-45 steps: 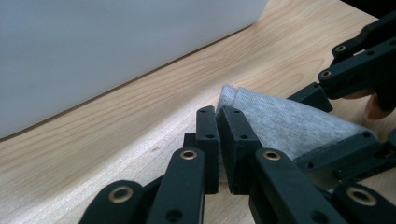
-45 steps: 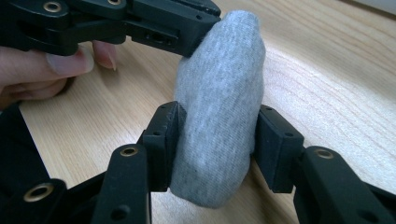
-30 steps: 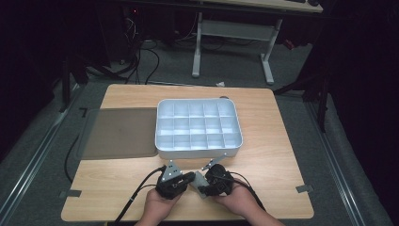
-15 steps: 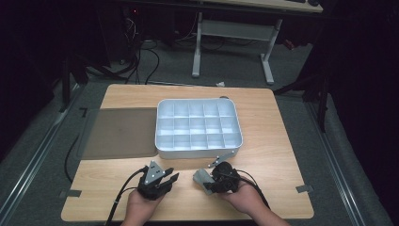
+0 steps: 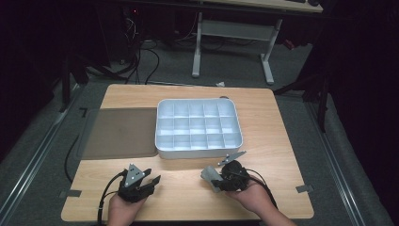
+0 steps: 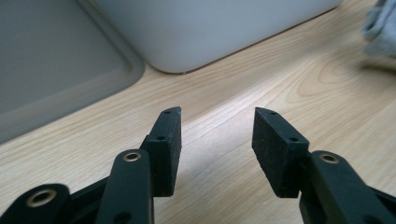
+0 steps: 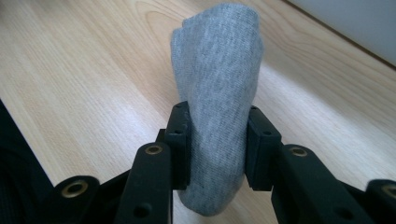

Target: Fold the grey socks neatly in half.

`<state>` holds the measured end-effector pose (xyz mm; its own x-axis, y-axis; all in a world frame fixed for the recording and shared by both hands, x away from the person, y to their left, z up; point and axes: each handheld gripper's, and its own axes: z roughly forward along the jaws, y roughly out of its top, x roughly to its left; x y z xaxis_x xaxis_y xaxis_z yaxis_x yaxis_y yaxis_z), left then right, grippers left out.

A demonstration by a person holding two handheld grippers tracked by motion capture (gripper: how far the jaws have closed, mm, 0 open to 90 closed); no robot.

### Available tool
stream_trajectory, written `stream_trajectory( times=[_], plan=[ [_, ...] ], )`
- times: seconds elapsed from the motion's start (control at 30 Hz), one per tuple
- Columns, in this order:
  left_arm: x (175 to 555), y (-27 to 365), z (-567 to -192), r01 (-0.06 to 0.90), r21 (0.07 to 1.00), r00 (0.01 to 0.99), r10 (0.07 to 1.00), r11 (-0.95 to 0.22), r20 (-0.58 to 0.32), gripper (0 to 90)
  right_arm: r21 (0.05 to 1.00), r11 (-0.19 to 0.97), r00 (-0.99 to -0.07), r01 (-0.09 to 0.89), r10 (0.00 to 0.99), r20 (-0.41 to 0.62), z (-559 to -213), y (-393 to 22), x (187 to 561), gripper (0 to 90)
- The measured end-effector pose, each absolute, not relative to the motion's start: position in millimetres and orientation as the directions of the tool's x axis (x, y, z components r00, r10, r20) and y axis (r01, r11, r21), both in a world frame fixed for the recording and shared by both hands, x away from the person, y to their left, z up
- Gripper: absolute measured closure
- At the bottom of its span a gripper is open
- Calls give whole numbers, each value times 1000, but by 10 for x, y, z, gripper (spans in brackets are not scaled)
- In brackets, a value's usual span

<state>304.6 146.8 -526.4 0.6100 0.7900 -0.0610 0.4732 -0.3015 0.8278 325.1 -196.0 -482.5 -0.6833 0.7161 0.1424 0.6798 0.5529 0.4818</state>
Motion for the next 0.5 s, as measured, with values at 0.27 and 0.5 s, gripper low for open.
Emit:
stream_trajectory(
  times=[0.27, 0.5],
  plan=[
    [3061, 1496, -5258, 468, 829, 595, 803, -307, -39, 506, 468, 535, -651, 703, 749, 122, -4800, -2135, 3265, 688],
    [3077, 1451, -5251, 456, 833, 618, 785, -314, -42, 470, 468, 510, -620, 722, 777, 109, -4722, -2342, 3291, 687]
  ],
)
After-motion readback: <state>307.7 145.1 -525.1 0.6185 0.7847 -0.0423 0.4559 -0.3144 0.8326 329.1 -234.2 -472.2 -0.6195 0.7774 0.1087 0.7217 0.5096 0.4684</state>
